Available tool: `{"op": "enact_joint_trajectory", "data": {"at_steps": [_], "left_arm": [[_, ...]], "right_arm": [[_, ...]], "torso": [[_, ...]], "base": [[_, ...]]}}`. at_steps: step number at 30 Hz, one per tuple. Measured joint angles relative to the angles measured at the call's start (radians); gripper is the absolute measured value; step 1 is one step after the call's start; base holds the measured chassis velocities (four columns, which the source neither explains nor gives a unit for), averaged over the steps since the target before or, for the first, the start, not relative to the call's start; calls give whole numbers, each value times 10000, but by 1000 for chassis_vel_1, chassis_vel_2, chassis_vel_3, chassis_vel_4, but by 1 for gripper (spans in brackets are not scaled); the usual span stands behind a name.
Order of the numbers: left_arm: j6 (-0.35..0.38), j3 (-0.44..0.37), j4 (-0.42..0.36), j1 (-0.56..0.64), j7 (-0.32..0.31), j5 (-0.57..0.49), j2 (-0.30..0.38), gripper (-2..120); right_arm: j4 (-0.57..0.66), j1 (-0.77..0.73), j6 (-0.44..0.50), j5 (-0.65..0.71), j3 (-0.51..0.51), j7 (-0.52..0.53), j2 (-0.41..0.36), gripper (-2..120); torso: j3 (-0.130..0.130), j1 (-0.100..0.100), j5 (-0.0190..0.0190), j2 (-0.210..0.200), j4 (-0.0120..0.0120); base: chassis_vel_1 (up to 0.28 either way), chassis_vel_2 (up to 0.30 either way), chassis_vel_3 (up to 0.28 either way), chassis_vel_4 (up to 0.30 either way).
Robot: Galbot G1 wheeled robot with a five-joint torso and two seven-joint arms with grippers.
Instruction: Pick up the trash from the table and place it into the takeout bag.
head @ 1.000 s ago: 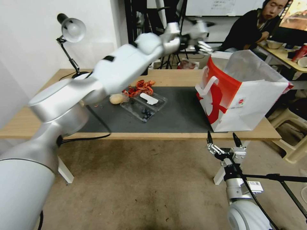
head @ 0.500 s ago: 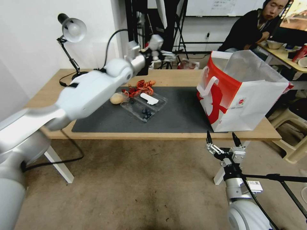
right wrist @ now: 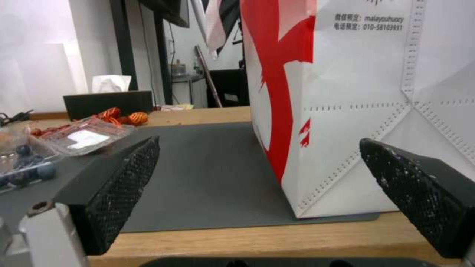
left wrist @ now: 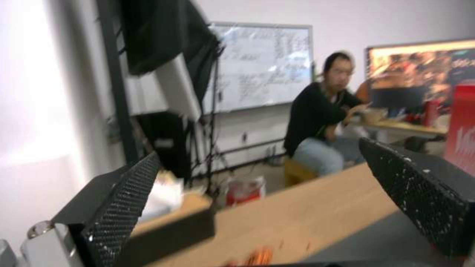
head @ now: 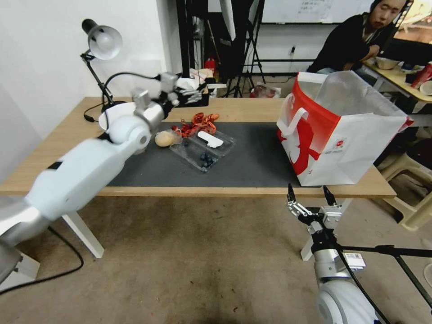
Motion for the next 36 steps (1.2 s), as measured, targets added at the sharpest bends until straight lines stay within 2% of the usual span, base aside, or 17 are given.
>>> {"op": "enact_joint_trajectory", "data": {"at_steps": [1,3,4,7,9,10,11,13,14,17,18,21,26,29,33,36], "left_arm": [[97,-402,-294,549,-129,77,97,100],[174,-1059,-811,1481,-219,261,263,100],[174,-1059,-811,1481,-219,261,263,100],[294,-2093,-1597,2840,-353,621,482,100],[302,-2371,-1801,3214,-374,714,525,100],[307,-3011,-2236,4010,-508,997,574,100],[307,-3011,-2236,4010,-508,997,574,100],[245,-3670,-2722,4942,-680,1438,547,100],[245,-3670,-2722,4942,-680,1438,547,100],[194,-4665,-3314,6340,-869,1957,284,100],[194,-4665,-3314,6340,-869,1957,284,100],[-44,-5378,-3559,7665,-853,2662,-96,100],[-156,-5704,-3644,8364,-859,3032,-321,100],[-304,-6248,-3842,9452,-1082,3851,-774,100],[-316,-6379,-3956,9827,-1211,4023,-979,100],[-529,-6653,-4029,10420,-1289,4609,-1448,100]], "right_arm": [[-2,11,-6,-3,-8,-1,0,100],[-12,26,-17,-6,-33,-1,6,100],[-12,26,-17,-6,-33,-1,6,100],[-33,47,-22,-22,-80,-4,27,100],[-43,47,-22,-27,-93,-5,34,100],[-62,47,-22,-49,-121,-8,40,100],[-62,47,-22,-49,-121,-8,40,100],[-74,35,-13,-77,-128,-11,50,100],[-74,35,-13,-77,-128,-11,50,100],[-76,9,3,-85,-125,-9,53,100],[-76,9,3,-85,-125,-9,53,100],[-76,-88,53,-107,-69,-9,57,100],[-76,-129,92,-133,-40,-6,78,100],[-76,-145,124,-151,-34,-5,85,100],[-91,-144,138,-151,-35,-4,76,100],[-124,-138,163,-149,-34,-3,33,100]], "torso": [[1,0,-8,0,2],[1,0,0,0,0],[1,0,0,0,0],[1,-1,2,0,0],[1,0,3,-1,1],[1,0,-2,0,1],[1,0,-2,0,1],[1,-1,0,-1,0],[1,-1,0,-1,0],[0,-1,1,-1,-1],[0,-1,1,-1,-1],[0,-1,-1,-1,0],[1,-1,-1,-1,-3],[1,-1,-2,-1,1],[1,-1,0,-1,2],[1,-1,-1,-1,0]], "base": [[0,0,0,0],[0,0,0,0],[0,0,0,0],[0,0,0,0],[0,0,0,0],[0,0,0,0],[0,0,0,0],[0,0,0,0],[0,0,0,0],[0,0,0,0],[0,0,0,0],[0,0,0,0],[0,0,0,0],[0,0,0,0],[0,0,0,0],[0,0,0,0]]}}
